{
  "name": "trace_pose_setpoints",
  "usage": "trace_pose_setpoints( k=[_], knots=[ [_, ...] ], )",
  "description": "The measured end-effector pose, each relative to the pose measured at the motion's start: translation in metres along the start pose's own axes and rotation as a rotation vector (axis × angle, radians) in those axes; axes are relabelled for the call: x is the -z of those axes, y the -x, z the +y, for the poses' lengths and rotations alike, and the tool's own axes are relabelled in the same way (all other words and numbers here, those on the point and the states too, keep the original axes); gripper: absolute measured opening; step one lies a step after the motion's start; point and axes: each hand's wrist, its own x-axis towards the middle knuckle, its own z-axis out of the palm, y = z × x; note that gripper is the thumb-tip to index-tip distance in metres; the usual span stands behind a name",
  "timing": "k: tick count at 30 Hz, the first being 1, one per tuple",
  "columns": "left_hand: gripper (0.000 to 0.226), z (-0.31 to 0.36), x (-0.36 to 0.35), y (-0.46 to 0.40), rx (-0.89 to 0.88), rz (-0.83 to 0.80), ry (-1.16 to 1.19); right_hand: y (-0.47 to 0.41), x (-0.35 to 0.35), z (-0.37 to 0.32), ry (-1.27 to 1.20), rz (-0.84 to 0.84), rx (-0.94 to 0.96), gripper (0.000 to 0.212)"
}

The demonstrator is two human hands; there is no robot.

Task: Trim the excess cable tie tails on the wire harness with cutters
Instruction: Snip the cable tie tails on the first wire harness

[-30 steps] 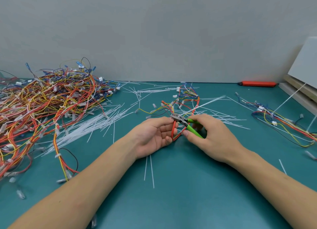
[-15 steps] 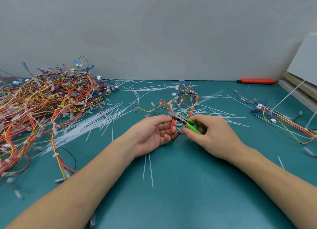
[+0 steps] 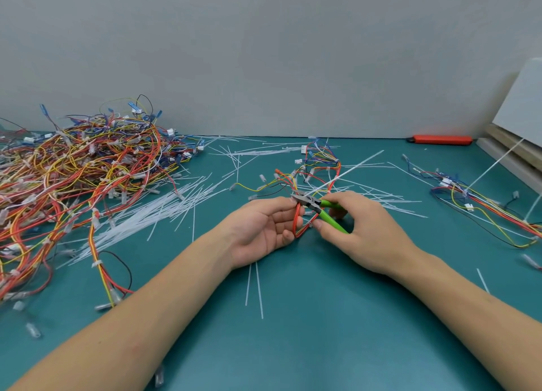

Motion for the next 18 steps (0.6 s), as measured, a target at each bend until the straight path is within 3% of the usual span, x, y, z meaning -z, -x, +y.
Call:
trace_pose_setpoints(
  k=[4, 14, 18],
  knots=[
    [0.015, -0.0002, 0.0004, -0.0007, 0.005, 0.010, 0.019, -0.0013, 0.0010, -0.0010, 0.021, 0.008, -0.006, 0.021],
    [0.030, 0.0004, -0.0019, 0.0007, 0.001, 0.014, -0.012, 0.0000, -0.0002, -0.0015, -0.023, 0.001, 0.005, 0.039],
    [0.030, -0.0002, -0.0012, 0.0007, 0.002, 0.021, 0.000, -0.0006, 0.0007, 0.0003, -0.032, 0.000, -0.014, 0.021]
  ],
)
